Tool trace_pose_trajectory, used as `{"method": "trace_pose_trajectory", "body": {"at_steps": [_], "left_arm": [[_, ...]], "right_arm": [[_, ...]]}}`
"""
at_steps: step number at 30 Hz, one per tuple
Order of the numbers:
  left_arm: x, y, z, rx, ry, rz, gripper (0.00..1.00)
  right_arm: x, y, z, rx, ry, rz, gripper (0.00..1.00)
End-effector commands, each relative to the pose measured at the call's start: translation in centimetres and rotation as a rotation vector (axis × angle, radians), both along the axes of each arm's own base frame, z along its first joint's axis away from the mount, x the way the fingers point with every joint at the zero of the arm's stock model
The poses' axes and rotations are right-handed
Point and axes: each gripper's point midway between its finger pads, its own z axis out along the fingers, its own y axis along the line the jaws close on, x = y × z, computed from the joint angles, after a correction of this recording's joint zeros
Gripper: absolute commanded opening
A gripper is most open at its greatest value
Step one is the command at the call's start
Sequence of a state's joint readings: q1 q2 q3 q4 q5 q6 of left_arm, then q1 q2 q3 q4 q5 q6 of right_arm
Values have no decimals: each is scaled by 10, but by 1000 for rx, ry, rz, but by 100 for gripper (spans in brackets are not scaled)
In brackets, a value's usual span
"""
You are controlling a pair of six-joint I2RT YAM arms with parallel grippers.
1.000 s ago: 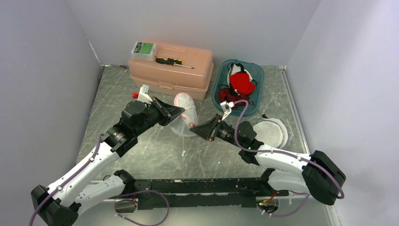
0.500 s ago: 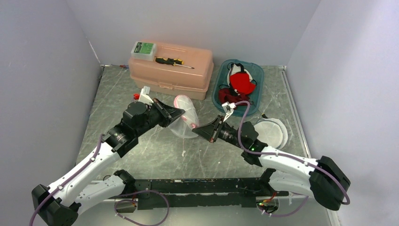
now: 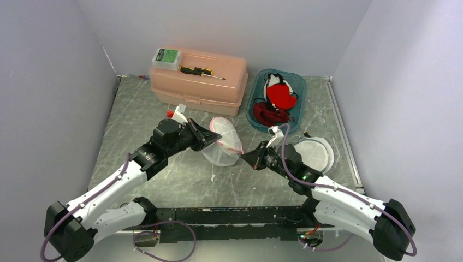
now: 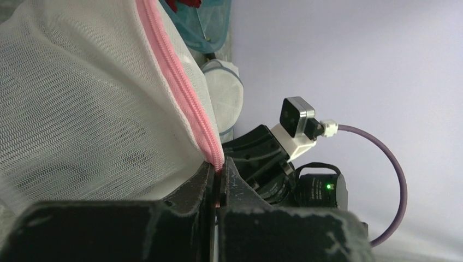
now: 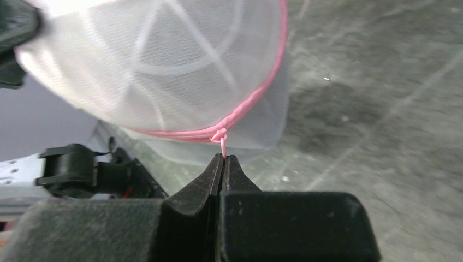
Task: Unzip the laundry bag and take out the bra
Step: Unzip the laundry bag at the center of the board.
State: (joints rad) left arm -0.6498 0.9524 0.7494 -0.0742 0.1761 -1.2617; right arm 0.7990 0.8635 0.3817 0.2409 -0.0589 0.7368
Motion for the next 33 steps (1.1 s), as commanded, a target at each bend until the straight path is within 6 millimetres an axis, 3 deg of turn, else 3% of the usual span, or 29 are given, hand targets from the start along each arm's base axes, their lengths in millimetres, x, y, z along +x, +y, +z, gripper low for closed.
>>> {"method": "trace_pose_trajectory", "body": {"at_steps": [1,4,8,12,18,22,24,27,29,30,31,33], "left_arm": [[-5,-20,29,-77,-140,-124,3],[-5,-32,17,-56,-178,-207,3],[-5,-49,0,-28,-227,-331,3],[9,-59,-24,31,-268,-411,3],[33,-54,-69,8,-236,-386,3],[40,-41,-99,93,-179,-344,5],[42,-26,-114,194,-119,-275,16],[38,-4,-118,283,-70,-190,52],[31,12,-116,326,-34,-133,69],[26,21,-117,347,1,-100,90],[20,30,-117,360,30,-69,95],[5,44,-117,368,101,-6,96]], "right_arm": [[7,-41,-38,-201,5,-128,0],[3,-55,-40,-254,-36,-136,0],[-12,-56,-27,-241,-115,-61,0],[-24,-56,-28,-262,-126,-14,0],[-38,-48,-32,-265,-132,37,0],[-44,-39,-41,-264,-120,61,0],[-46,-33,-45,-253,-116,74,0],[-45,-26,-47,-239,-116,74,0],[-44,-21,-47,-227,-119,76,0],[-43,-19,-46,-225,-121,78,0],[-43,-17,-47,-224,-121,82,0],[-42,-12,-49,-227,-116,93,0]]}}
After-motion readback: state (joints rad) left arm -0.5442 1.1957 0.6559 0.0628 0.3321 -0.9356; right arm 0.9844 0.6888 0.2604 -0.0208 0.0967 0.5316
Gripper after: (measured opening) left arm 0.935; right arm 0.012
